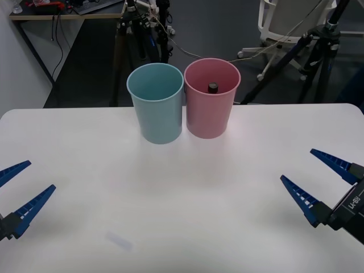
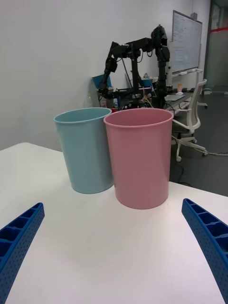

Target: Grasp the object on the table and drop it into the matching bin: aluminum can to the light blue bin, PET bottle to the pink bin.

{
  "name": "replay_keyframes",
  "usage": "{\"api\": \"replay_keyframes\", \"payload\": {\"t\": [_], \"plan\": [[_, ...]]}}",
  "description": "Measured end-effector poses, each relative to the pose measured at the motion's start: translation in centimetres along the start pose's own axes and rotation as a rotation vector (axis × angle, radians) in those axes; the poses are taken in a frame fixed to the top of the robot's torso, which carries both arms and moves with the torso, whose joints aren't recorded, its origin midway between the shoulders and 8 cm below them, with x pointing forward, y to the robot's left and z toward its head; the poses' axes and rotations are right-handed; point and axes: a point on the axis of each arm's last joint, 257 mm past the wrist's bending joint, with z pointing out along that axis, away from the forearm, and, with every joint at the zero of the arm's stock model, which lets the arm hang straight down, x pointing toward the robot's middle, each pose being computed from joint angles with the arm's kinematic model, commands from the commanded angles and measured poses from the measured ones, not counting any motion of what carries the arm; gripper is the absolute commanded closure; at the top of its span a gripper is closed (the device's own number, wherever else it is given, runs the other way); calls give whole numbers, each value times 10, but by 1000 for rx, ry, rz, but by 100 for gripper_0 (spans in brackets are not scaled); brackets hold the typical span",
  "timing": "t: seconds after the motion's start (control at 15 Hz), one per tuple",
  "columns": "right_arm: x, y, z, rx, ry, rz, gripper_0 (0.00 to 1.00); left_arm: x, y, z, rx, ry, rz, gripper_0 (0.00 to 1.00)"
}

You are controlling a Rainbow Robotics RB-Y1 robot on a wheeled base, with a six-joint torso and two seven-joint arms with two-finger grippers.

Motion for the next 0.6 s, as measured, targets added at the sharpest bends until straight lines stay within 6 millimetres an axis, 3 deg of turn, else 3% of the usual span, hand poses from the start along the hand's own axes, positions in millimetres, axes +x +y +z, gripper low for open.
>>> {"api": "replay_keyframes", "payload": {"t": [0.6], "plan": [[10, 10, 9, -28, 24, -1, 0, 0, 0, 0, 0, 0, 0, 0]]}}
